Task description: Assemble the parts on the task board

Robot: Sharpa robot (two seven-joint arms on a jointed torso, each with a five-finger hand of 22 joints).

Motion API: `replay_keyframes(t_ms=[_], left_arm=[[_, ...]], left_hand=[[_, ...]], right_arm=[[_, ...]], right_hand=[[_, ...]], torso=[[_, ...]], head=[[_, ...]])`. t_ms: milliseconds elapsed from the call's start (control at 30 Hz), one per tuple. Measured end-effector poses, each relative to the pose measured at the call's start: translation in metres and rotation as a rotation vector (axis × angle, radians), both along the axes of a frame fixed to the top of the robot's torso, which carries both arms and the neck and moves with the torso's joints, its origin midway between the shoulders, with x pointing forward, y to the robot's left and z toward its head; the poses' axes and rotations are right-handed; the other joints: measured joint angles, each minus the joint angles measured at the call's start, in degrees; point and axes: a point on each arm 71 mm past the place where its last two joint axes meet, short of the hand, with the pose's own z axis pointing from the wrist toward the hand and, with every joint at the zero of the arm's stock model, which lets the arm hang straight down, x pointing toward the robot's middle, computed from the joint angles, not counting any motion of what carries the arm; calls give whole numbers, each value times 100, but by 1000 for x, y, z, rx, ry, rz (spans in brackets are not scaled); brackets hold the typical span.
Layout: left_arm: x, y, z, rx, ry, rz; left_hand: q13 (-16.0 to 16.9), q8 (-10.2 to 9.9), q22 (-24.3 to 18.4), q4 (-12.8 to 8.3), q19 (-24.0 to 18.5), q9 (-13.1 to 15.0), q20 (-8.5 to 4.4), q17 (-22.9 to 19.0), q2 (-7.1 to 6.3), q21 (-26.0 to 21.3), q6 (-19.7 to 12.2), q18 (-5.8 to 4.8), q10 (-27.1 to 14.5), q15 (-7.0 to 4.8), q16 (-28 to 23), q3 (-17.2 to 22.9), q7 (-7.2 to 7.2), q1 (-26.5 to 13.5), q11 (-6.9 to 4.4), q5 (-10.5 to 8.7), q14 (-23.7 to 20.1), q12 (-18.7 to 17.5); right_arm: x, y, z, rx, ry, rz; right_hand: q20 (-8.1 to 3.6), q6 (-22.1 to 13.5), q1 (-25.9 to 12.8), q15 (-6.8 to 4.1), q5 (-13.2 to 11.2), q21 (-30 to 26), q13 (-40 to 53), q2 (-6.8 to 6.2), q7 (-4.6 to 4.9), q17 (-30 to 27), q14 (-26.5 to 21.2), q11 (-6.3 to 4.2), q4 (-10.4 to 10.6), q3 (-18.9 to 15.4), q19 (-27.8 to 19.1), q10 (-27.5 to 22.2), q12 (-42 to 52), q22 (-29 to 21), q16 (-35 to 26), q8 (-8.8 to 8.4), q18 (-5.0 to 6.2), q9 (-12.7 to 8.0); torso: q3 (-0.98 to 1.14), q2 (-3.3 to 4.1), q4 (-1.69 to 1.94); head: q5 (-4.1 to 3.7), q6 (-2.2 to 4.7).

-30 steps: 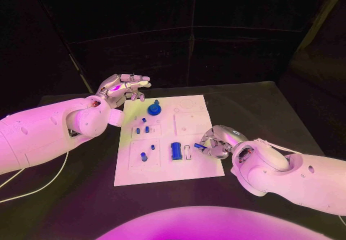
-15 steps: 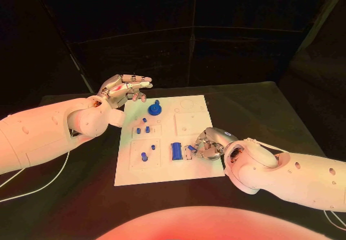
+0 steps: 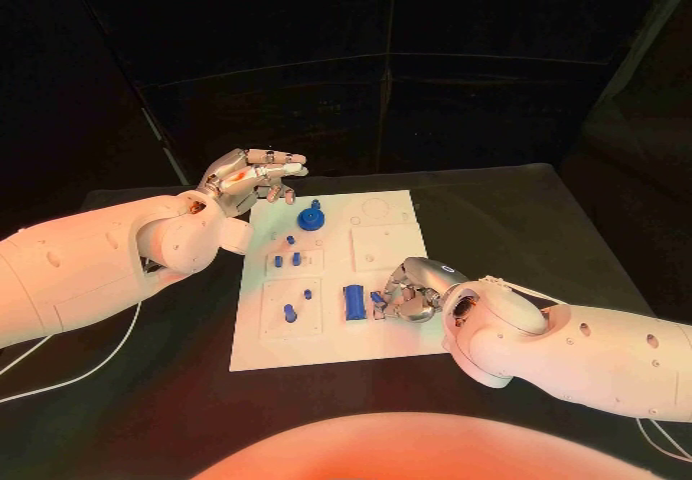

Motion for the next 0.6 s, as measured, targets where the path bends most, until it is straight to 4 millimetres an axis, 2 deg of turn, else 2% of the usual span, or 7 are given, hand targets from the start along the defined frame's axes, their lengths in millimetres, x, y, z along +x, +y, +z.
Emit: replay_keyframes(t_ms=[133, 200, 367, 600], left_arm=[[0, 0, 0, 0, 0, -1], [0, 0, 0, 0, 0, -1], [0, 0, 0, 0, 1, -1], [0, 0, 0, 0, 2, -2]], left_hand=[[0, 0, 0, 0, 0, 0, 0, 0, 0, 0, 0, 0, 0, 0, 0, 0, 0, 0, 0, 0, 0, 0], [0, 0, 0, 0, 0, 0, 0, 0, 0, 0, 0, 0, 0, 0, 0, 0, 0, 0, 0, 0, 0, 0], [0, 0, 0, 0, 0, 0, 0, 0, 0, 0, 0, 0, 0, 0, 0, 0, 0, 0, 0, 0, 0, 0], [0, 0, 1, 0, 0, 0, 0, 1, 0, 0, 0, 0, 0, 0, 0, 0, 0, 0, 0, 0, 0, 0]], right_arm=[[0, 1, 0, 0, 1, 0], [1, 1, 0, 0, 1, 0], [1, 1, -1, 0, 2, 0], [1, 2, -1, 0, 2, -1]], right_hand=[[0, 135, -159, 0, 5, 0, 34, -14, -97, 0, 0, -21, 134, -54, 0, 21, 39, 0, 0, 1, 0, 16], [0, 184, -238, 0, 101, 0, 54, -14, -127, 0, 0, -21, 195, -101, 0, 21, 48, 0, 0, 2, 0, 39], [0, 224, -359, -20, 250, 0, 97, 1, -167, -1, -20, -20, 316, -207, 0, 61, 104, 0, 0, 45, 0, 78], [0, 211, -447, -20, 344, 0, 119, 18, -154, -1, -20, -20, 447, -335, 0, 61, 106, 0, 0, 67, 0, 81]], torso=[[0, 0, -3], [0, 0, -3], [1, 0, -3], [2, -2, -3]], head=[[1, -2], [1, -2], [-5, -2], [7, -9]])
